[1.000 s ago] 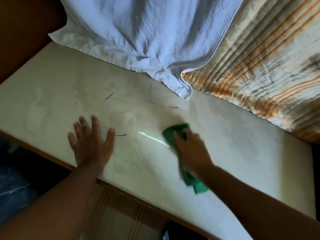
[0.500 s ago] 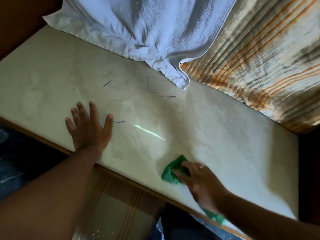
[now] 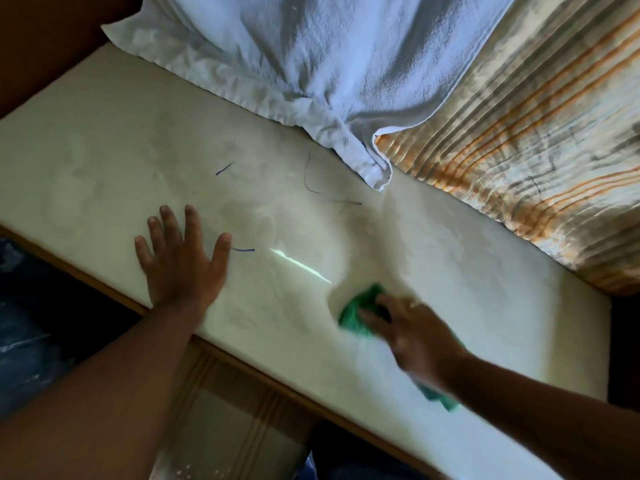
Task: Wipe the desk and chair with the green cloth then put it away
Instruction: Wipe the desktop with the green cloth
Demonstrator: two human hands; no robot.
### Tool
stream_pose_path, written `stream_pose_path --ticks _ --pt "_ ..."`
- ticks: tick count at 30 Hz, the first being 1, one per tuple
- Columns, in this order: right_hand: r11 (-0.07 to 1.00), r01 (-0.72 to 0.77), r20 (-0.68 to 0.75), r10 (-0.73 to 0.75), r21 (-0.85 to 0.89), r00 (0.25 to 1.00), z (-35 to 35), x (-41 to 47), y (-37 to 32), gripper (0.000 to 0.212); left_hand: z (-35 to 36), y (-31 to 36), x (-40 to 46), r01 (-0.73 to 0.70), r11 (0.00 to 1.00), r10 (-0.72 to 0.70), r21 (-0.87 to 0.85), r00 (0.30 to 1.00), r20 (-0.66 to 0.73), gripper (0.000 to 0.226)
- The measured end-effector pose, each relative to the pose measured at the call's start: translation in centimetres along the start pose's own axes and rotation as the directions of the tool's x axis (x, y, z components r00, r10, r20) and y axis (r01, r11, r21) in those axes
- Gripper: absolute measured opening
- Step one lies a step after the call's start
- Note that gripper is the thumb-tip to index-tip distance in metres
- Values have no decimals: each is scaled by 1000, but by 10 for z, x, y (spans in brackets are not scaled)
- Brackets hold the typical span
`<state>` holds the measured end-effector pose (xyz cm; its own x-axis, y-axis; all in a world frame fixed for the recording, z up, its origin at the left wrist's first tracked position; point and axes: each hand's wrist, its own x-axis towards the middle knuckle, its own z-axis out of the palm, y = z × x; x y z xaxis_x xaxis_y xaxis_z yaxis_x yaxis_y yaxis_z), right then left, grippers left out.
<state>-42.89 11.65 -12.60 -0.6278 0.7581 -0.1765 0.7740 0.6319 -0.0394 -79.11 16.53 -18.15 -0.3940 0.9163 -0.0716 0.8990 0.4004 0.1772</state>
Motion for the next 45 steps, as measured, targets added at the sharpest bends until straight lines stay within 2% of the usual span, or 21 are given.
stream_pose_path --ticks 3,7,10,13,16,19,21,24,26,29,32,34,38,40,43,45 --pt "972 -234 -45 235 20 971 -7 79 21 60 1 0 1 3 1000 -3 13 1000 -6 80" --pt "936 -351 -115 352 31 929 -2 162 35 62 1 0 1 -4 999 4 32 1000 -21 79" --pt "922 -379 -156 387 81 909 -5 200 46 59 2 0 1 0 999 1 44 1000 -15 79" --pt "944 -315 -167 327 93 930 -12 200 53 54 0 0 1 8 999 -8 53 1000 -3 78" --pt "983 -152 -153 166 99 974 -10 144 62 49 -2 0 0 3 999 -3 49 1000 4 79" --pt "995 -26 -66 32 93 997 -8 93 87 46 -2 1 2 1 998 -2 58 1000 16 79" --pt "995 46 -79 -39 84 996 -10 103 97 46 -1 1 2 6 998 -7 60 1000 20 80" --pt "990 116 -213 -97 82 972 -11 173 87 43 -1 2 3 8 998 -10 67 1000 22 80" --pt "995 60 -253 -39 74 967 -13 233 75 45 -3 3 2 12 997 -14 70 1000 24 79" --pt "992 -113 -207 121 50 971 -32 308 64 49 -7 4 2 21 997 -23 71 999 37 79" --pt "980 -195 -182 198 35 963 -42 321 60 48 -9 3 1 18 997 -22 79 999 50 79" --pt "991 -132 -138 135 32 981 -35 282 45 53 -10 4 0 29 996 -34 79 998 60 79" --pt "985 139 -72 -132 106 989 -11 163 16 61 -13 8 1 21 997 -27 74 997 77 83" --pt "982 175 -75 -169 75 983 -11 165 29 56 -14 8 -2 19 998 -25 59 995 96 85" --pt "999 -7 -148 15 54 989 -28 236 43 46 -13 3 4 19 999 -16 -29 993 114 84" --pt "987 -146 -134 154 66 979 -39 290 47 45 -16 -6 20 -9 998 14 -60 996 83 81"
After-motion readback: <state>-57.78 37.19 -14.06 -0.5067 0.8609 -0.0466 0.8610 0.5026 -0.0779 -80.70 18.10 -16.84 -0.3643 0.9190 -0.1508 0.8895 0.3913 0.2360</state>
